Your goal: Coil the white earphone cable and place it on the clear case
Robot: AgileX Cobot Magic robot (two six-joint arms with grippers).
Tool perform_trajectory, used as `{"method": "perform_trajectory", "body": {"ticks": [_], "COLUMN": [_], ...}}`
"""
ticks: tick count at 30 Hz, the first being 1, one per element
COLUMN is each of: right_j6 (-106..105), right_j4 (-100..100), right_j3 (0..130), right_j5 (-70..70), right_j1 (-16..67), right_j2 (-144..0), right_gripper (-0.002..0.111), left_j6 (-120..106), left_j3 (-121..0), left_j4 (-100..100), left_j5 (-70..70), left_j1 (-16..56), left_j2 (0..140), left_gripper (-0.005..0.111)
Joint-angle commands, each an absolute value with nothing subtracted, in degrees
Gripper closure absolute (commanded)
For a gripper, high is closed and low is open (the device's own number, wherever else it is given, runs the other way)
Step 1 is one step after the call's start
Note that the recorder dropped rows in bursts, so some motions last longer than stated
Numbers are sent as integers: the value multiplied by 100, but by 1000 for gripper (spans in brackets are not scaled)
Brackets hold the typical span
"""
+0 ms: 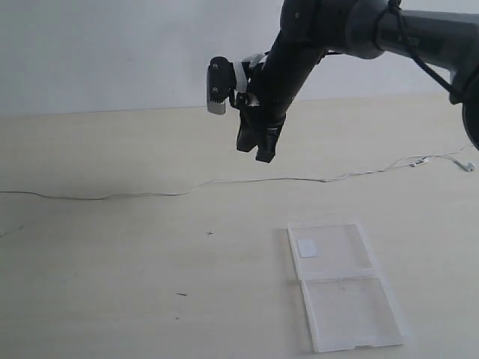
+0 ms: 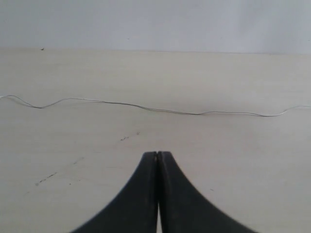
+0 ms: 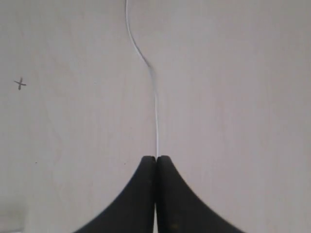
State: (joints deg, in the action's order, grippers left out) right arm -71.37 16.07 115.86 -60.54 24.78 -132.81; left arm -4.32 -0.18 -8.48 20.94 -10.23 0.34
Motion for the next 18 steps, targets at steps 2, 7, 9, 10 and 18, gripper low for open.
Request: {"method": "perform_trajectory", "body": {"ticks": [2,7,9,10,18], "right_j6": [-7139,-7194,-7194,-7194,-7181], "right_j4": [1797,2480,2494,2494,2468], "right_j3": [11635,11635,11635,11635,11635], "right_j5": [-5639,-5113,-4939,-4846,-4795], "right_j1": [2495,2526,2550,2560,2569], "right_j2": [-13581,-13752,-13856,-13895,-14143], "right_gripper": [108,107,103,99,83], "left_j6": [-429,-429,-429,-429,-429], "left_j3": [0,0,0,0,0], "left_j4": [-894,-894,-894,-894,-894], "left_j5": [2055,2055,2055,2055,2055], "left_j1": [-1011,-1011,-1011,-1011,-1011], "left_j2": [0,0,0,0,0], "left_gripper": [107,107,107,107,107]}}
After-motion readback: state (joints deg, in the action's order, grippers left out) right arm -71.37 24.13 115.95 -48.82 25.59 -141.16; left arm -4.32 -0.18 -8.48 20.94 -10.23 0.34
